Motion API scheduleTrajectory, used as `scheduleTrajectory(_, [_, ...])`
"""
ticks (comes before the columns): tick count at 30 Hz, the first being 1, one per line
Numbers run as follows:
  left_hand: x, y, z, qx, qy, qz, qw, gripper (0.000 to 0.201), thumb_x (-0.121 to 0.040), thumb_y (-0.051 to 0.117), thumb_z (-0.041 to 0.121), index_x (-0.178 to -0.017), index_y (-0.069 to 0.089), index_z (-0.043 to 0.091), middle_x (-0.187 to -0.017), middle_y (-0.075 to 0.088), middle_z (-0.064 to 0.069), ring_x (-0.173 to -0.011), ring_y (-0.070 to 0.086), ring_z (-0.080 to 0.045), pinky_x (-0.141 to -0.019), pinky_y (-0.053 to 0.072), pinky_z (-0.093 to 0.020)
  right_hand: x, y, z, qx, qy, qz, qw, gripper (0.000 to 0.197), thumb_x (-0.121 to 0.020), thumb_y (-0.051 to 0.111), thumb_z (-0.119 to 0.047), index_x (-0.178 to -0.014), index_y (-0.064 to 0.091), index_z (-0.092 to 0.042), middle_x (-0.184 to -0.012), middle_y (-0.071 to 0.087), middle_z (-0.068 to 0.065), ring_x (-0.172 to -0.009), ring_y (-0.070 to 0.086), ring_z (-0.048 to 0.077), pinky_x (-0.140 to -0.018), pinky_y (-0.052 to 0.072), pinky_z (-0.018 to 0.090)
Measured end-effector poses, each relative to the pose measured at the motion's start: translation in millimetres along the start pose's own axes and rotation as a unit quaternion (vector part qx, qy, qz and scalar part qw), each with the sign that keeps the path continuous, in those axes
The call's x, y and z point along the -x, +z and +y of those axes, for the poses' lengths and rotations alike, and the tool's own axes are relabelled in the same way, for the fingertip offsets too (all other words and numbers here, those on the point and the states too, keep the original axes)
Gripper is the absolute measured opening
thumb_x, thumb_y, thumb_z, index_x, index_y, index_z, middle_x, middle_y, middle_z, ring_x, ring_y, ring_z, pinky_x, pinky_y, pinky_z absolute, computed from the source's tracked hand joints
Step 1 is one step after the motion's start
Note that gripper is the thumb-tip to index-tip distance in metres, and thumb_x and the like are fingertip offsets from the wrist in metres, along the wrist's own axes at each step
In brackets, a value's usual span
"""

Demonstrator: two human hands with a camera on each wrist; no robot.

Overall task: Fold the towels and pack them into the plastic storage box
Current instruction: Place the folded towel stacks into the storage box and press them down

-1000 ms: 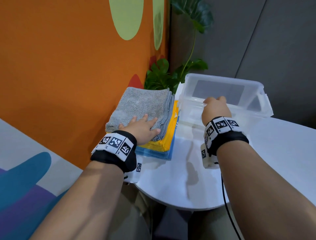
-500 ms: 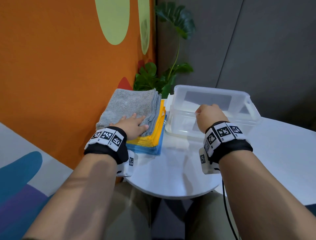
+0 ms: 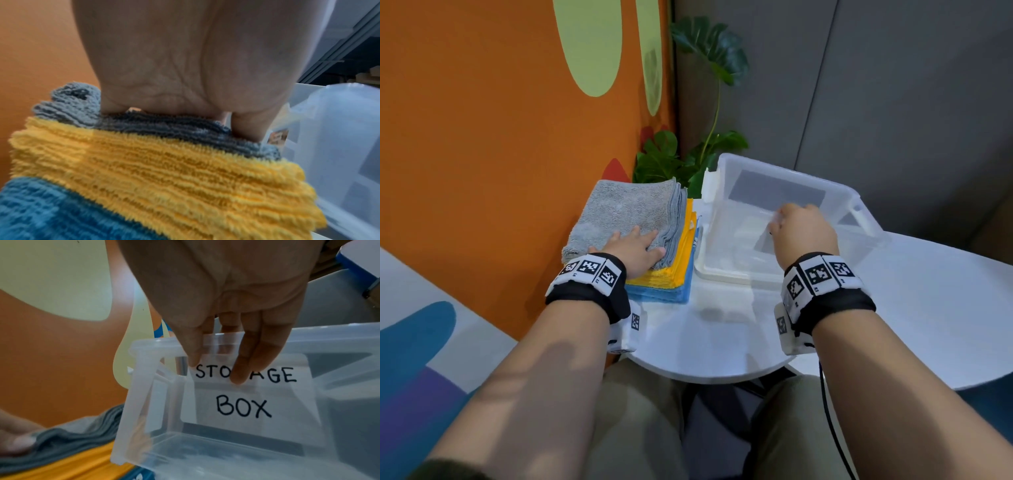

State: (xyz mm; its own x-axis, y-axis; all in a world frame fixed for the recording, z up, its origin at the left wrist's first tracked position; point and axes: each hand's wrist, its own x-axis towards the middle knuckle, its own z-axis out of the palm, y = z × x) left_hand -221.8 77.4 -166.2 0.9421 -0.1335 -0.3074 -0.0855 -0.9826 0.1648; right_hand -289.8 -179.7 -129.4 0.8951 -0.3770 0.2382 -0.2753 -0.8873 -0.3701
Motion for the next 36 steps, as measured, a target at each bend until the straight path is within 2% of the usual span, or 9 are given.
scheduleTrajectory(3, [-5, 1, -3, -0.004, 0.008, -0.001, 1.000, 0.062, -0.097, 0.025, 0.059, -0.152, 0.006, 0.039, -0.162, -0.002, -0.002, -0.148, -0.003, -0.034, -0.116, 0.009, -0.060, 5, -18, -8, -0.003, -0.011, 0.022, 1.000, 0.020, -0.096, 0.040, -0.019, -0.107, 0.056, -0.013, -0.095, 0.042, 0.007, -0.072, 0.048, 0.032, -0.064, 0.037, 0.035])
scheduleTrajectory(5, [-4, 1, -2, -0.003, 0.009, 0.000, 1.000, 0.061, -0.098, 0.025, 0.058, -0.153, 0.006, 0.037, -0.162, -0.002, -0.003, -0.148, -0.003, -0.034, -0.117, 0.008, -0.059, 9, -28, -13, 0.005, -0.013, 0.024, 1.000, 0.020, -0.095, 0.041, -0.018, -0.108, 0.056, -0.013, -0.098, 0.046, 0.008, -0.075, 0.051, 0.032, -0.065, 0.039, 0.035])
scheduleTrajectory(8, [0, 0, 0, 0.001, 0.009, 0.003, 1.000, 0.061, -0.099, 0.025, 0.056, -0.153, 0.007, 0.035, -0.162, -0.002, -0.003, -0.147, -0.003, -0.036, -0.118, 0.007, -0.056, 15, -36, -19, 0.037, -0.013, 0.001, 0.999, 0.020, -0.092, 0.045, -0.016, -0.109, 0.056, -0.015, -0.108, 0.053, 0.010, -0.081, 0.054, 0.031, -0.067, 0.043, 0.035])
scheduleTrajectory(13, [7, -1, 3, 0.008, 0.006, 0.004, 1.000, 0.061, -0.100, 0.026, 0.054, -0.154, 0.007, 0.033, -0.162, -0.001, -0.003, -0.147, -0.004, -0.037, -0.118, 0.006, -0.054, 24, -34, -22, 0.079, 0.001, -0.050, 0.996, 0.020, -0.088, 0.044, -0.009, -0.101, 0.058, -0.014, -0.104, 0.059, 0.011, -0.078, 0.049, 0.028, -0.067, 0.043, 0.033])
scheduleTrajectory(16, [9, -1, 3, 0.003, 0.006, 0.007, 1.000, 0.060, -0.099, 0.026, 0.056, -0.153, 0.007, 0.036, -0.162, -0.002, -0.001, -0.147, -0.004, -0.036, -0.117, 0.008, -0.059, 28, -23, -22, 0.101, 0.000, -0.083, 0.991, 0.017, -0.088, 0.043, -0.007, -0.096, 0.055, -0.014, -0.109, 0.057, 0.013, -0.083, 0.054, 0.030, -0.069, 0.044, 0.035])
scheduleTrajectory(19, [10, -1, 2, -0.001, 0.001, 0.006, 1.000, 0.060, -0.098, 0.026, 0.058, -0.152, 0.006, 0.039, -0.162, -0.003, 0.002, -0.148, -0.004, -0.033, -0.114, 0.009, -0.064, 27, -7, -17, 0.104, 0.003, -0.103, 0.989, 0.025, -0.090, 0.042, -0.009, -0.111, 0.056, -0.011, -0.117, 0.052, 0.014, -0.093, 0.058, 0.032, -0.071, 0.043, 0.035])
scheduleTrajectory(21, [11, -1, 3, -0.002, -0.003, 0.007, 1.000, 0.059, -0.098, 0.025, 0.058, -0.152, 0.007, 0.041, -0.162, -0.003, 0.006, -0.148, -0.004, -0.031, -0.111, 0.008, -0.068, 25, 3, -14, 0.098, 0.007, -0.109, 0.989, 0.025, -0.091, 0.042, -0.010, -0.113, 0.054, -0.012, -0.117, 0.050, 0.012, -0.095, 0.058, 0.031, -0.070, 0.042, 0.035])
scheduleTrajectory(29, [10, -2, 4, -0.006, -0.008, 0.008, 1.000, 0.059, -0.098, 0.026, 0.059, -0.151, 0.007, 0.042, -0.162, -0.002, 0.008, -0.149, -0.002, -0.027, -0.110, 0.008, -0.069, -13, 29, -11, 0.078, -0.002, -0.064, 0.995, 0.020, -0.090, 0.045, -0.007, -0.107, 0.055, -0.011, -0.112, 0.048, 0.012, -0.087, 0.057, 0.035, -0.066, 0.039, 0.035])
scheduleTrajectory(36, [7, -4, 8, -0.004, -0.017, 0.009, 1.000, 0.058, -0.098, 0.025, 0.059, -0.151, 0.007, 0.043, -0.162, -0.003, 0.009, -0.149, -0.003, -0.026, -0.109, 0.005, -0.069, -37, 41, -14, 0.013, -0.008, -0.052, 0.999, 0.018, -0.097, 0.045, -0.016, -0.112, 0.054, -0.010, -0.118, 0.042, 0.012, -0.081, 0.053, 0.033, -0.067, 0.040, 0.035])
